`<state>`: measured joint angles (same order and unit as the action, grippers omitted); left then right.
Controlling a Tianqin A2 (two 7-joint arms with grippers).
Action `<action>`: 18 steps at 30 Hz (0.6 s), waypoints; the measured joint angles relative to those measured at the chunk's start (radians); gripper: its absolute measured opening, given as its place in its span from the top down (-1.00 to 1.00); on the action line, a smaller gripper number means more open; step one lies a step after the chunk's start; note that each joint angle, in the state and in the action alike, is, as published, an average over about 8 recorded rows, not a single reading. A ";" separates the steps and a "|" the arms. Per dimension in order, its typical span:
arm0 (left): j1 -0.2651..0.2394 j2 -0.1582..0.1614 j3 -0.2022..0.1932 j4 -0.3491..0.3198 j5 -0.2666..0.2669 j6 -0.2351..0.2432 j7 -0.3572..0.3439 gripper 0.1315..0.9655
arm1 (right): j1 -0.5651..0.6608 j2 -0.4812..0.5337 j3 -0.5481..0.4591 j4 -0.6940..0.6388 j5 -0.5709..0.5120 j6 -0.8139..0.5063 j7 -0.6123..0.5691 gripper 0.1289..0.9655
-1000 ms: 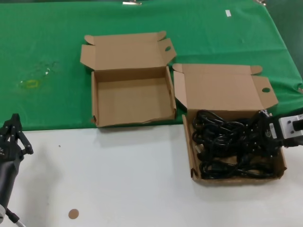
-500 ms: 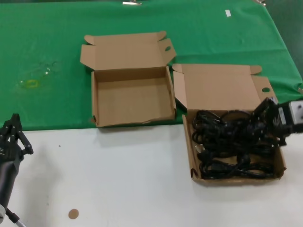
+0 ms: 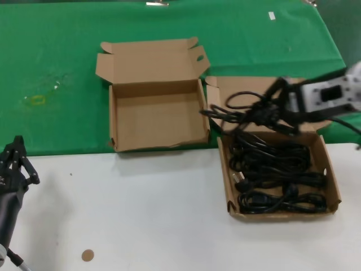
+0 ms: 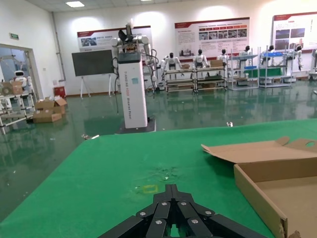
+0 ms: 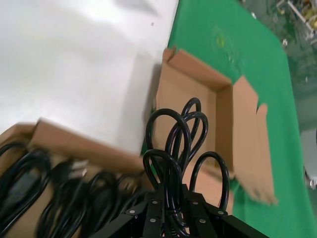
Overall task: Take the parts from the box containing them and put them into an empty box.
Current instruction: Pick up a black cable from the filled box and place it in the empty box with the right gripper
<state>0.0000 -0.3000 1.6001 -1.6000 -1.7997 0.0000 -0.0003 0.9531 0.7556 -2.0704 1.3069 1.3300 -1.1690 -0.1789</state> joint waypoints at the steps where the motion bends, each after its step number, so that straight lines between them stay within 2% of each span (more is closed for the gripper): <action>1: 0.000 0.000 0.000 0.000 0.000 0.000 0.000 0.97 | 0.010 -0.018 -0.008 -0.004 -0.009 0.004 0.002 0.83; 18: 0.000 0.000 0.000 0.000 0.000 0.000 0.000 0.97 | 0.151 -0.347 -0.137 -0.193 -0.142 0.125 0.000 0.83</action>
<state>0.0000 -0.3000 1.6000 -1.6000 -1.7997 0.0000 -0.0003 1.1044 0.4087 -2.2075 1.1139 1.1885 -1.0441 -0.1790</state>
